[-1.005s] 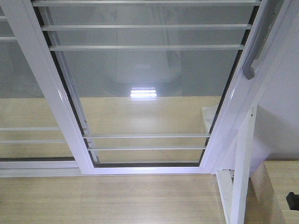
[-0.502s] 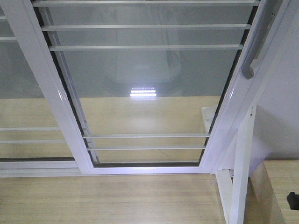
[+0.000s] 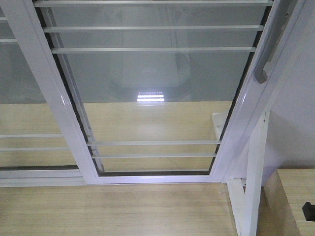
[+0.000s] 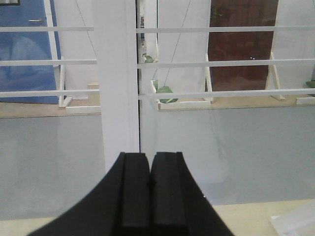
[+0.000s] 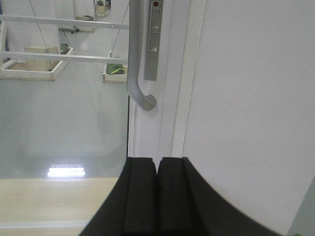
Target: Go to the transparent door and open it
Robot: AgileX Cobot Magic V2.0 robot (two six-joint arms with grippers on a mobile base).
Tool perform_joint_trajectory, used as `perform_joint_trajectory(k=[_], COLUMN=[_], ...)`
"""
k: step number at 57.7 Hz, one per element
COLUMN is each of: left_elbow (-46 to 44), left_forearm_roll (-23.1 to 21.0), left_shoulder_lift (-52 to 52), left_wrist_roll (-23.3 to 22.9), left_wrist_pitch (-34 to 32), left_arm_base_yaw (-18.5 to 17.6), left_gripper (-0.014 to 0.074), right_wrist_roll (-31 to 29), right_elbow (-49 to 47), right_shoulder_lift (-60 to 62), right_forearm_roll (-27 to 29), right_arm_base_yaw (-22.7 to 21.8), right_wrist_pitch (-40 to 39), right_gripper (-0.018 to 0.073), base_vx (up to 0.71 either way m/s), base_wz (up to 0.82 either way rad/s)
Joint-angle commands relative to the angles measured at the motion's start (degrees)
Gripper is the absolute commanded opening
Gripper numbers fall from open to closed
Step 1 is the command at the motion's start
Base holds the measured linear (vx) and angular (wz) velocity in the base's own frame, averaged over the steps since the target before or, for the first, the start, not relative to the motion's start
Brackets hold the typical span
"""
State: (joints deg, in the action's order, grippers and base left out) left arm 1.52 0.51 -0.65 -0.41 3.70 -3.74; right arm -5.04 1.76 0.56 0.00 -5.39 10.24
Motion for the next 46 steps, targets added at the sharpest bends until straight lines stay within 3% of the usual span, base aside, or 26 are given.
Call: perform_joint_trajectory(k=[1, 31, 46], left_elbow=[1.77, 1.63, -2.33], left_forearm_roll=[-0.07, -0.11, -0.05], left_shoulder_lift=[-0.68, -0.68, -0.68], left_wrist_roll=[-0.05, 0.0, -1.6], left_wrist_pitch=[-4.5, -7.78, -13.24], left_arm_base_yaw=[-0.17, -0.17, -0.23], left_gripper=[-0.0006, -0.0006, -0.0006], right_wrist_roll=[-0.01, -0.15, 0.44], right_elbow=[0.66, 0.66, -0.51], right_shoulder_lift=[-0.52, -0.52, -0.56], right_forearm_roll=[0.0, 0.0, 1.61], right_arm_base_yaw=[-0.22, -0.24, -0.24], right_wrist_pitch=[-4.88, -5.48, -17.2], right_gripper=[-0.0008, -0.0008, -0.0008], base_vx=[0.0, 0.0, 0.0], base_wz=[0.0, 0.0, 0.0])
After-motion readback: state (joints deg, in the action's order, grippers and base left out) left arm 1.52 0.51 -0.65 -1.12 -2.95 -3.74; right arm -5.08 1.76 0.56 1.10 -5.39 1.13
